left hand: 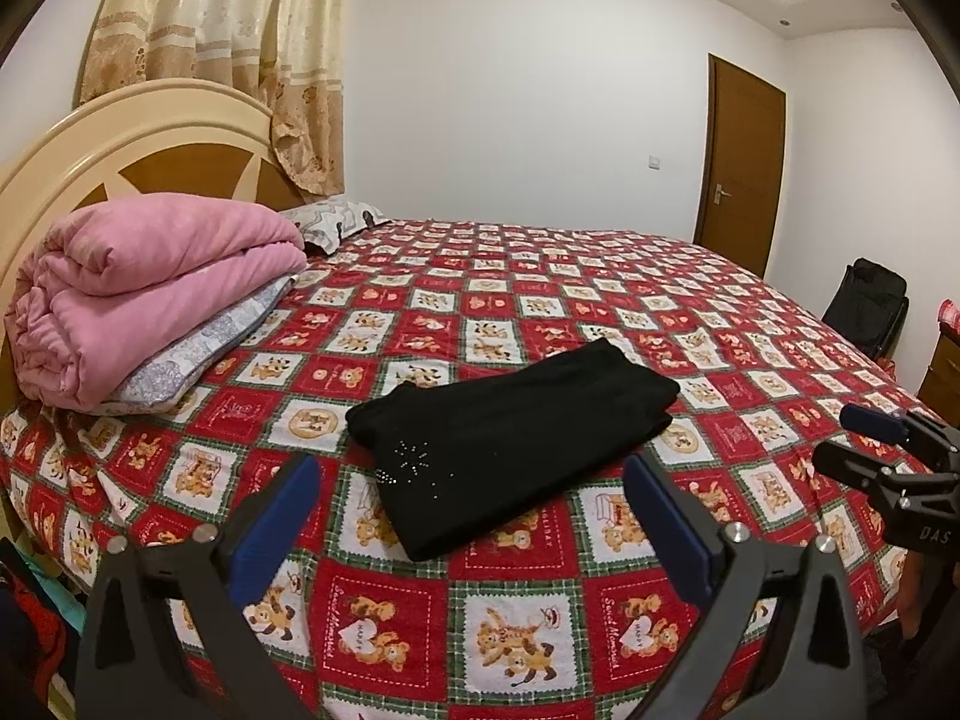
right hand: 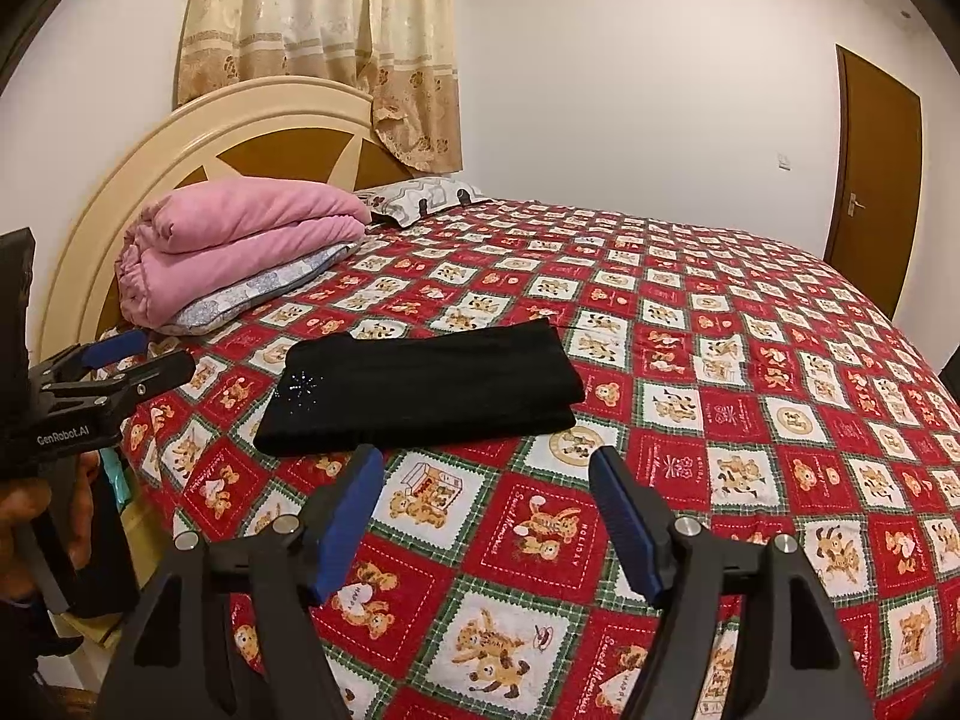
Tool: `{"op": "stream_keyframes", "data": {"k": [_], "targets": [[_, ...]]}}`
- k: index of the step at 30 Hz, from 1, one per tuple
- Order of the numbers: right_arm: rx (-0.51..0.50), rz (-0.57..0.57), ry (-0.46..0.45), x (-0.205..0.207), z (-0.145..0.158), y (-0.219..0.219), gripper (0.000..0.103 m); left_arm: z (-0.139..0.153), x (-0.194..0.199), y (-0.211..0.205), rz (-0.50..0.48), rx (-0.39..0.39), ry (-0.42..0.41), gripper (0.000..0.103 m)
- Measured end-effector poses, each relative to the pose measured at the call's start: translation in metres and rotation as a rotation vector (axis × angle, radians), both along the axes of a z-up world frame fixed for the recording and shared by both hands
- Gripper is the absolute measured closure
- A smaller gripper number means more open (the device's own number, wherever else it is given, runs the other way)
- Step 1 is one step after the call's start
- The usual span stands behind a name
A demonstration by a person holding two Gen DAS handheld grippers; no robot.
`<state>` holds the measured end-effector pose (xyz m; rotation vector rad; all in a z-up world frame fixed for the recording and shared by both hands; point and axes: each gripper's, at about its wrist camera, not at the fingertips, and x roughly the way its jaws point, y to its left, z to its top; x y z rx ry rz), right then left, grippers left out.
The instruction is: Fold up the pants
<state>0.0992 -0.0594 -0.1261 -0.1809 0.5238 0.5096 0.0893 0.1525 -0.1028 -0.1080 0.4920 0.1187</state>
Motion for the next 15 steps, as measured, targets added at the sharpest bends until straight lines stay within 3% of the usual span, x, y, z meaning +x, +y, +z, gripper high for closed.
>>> {"op": "stream_keyframes", "data": {"k": [15], "targets": [[0.025, -0.017, -0.048, -0.0066, 0.0040, -0.0054, 0.031, 0.0062, -0.0015, 0.0015, 0.035, 0.012, -0.024, 0.000]]}}
